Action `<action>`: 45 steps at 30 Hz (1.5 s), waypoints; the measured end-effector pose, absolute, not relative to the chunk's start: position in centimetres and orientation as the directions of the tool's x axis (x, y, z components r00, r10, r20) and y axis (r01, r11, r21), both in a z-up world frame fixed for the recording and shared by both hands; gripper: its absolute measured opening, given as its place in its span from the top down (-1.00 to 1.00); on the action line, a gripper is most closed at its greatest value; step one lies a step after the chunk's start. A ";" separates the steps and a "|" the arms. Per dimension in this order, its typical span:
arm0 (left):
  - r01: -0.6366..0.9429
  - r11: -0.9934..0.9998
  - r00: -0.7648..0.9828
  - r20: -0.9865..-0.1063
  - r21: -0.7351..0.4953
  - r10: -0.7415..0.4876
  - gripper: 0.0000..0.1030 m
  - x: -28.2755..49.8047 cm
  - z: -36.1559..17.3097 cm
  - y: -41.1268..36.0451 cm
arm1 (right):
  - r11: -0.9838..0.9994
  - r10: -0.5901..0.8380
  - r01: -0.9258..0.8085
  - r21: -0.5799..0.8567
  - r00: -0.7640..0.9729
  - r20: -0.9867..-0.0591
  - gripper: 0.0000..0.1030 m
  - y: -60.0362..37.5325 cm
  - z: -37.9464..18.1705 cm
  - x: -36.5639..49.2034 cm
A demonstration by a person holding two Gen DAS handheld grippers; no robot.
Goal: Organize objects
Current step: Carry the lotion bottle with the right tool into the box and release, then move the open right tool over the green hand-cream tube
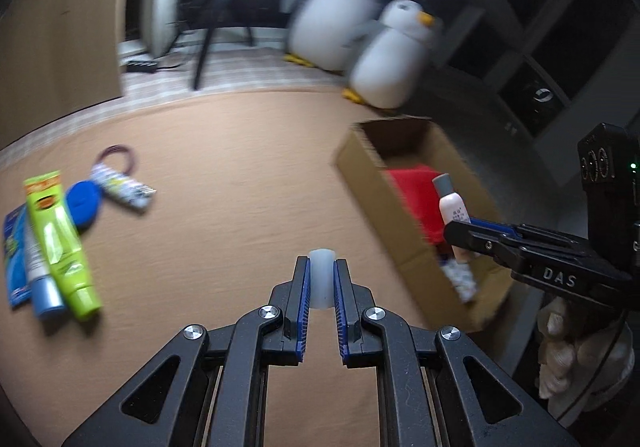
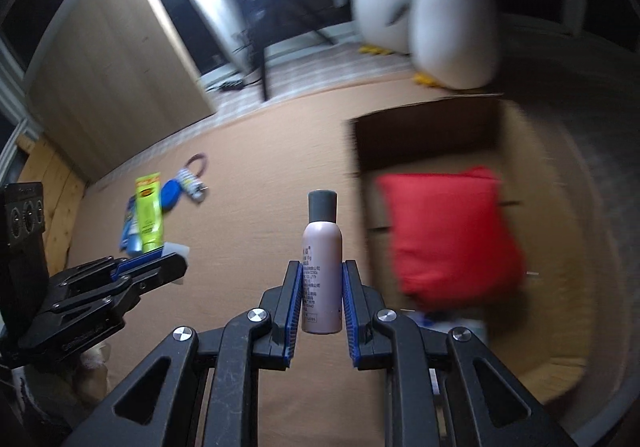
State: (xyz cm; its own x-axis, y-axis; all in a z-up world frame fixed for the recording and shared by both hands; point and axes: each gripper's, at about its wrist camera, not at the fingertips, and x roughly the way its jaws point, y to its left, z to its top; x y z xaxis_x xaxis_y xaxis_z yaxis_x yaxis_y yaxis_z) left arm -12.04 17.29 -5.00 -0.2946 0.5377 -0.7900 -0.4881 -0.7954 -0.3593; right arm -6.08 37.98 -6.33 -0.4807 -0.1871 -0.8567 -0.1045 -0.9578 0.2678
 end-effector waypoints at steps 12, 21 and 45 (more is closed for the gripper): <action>-0.630 -0.665 -0.149 -0.778 -0.401 0.610 0.76 -8.0 -5.2 31.1 | -0.941 -0.071 -0.261 0.216 -0.473 -0.878 0.65 47.8 -7.8 -2.1; -0.657 -0.643 -0.120 -0.788 -0.394 0.604 0.44 -6.6 -5.5 34.5 | -0.937 -0.063 -0.272 0.219 -0.484 -0.873 0.63 49.8 -7.9 -1.3; -0.446 -0.823 -0.319 -0.797 -0.351 0.513 0.24 -10.3 -3.6 18.9 | -0.935 -0.197 -0.152 0.319 -0.525 -0.828 0.20 42.6 -5.9 -2.2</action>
State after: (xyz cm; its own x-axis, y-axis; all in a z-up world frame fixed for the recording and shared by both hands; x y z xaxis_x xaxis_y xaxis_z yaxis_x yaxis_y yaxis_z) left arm -10.32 18.87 -3.64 -0.3193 0.5126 -0.7971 -0.4459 -0.8234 -0.3509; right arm -2.25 42.56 -5.91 -0.5246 -0.1972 -0.8282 -0.1520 -0.9355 0.3190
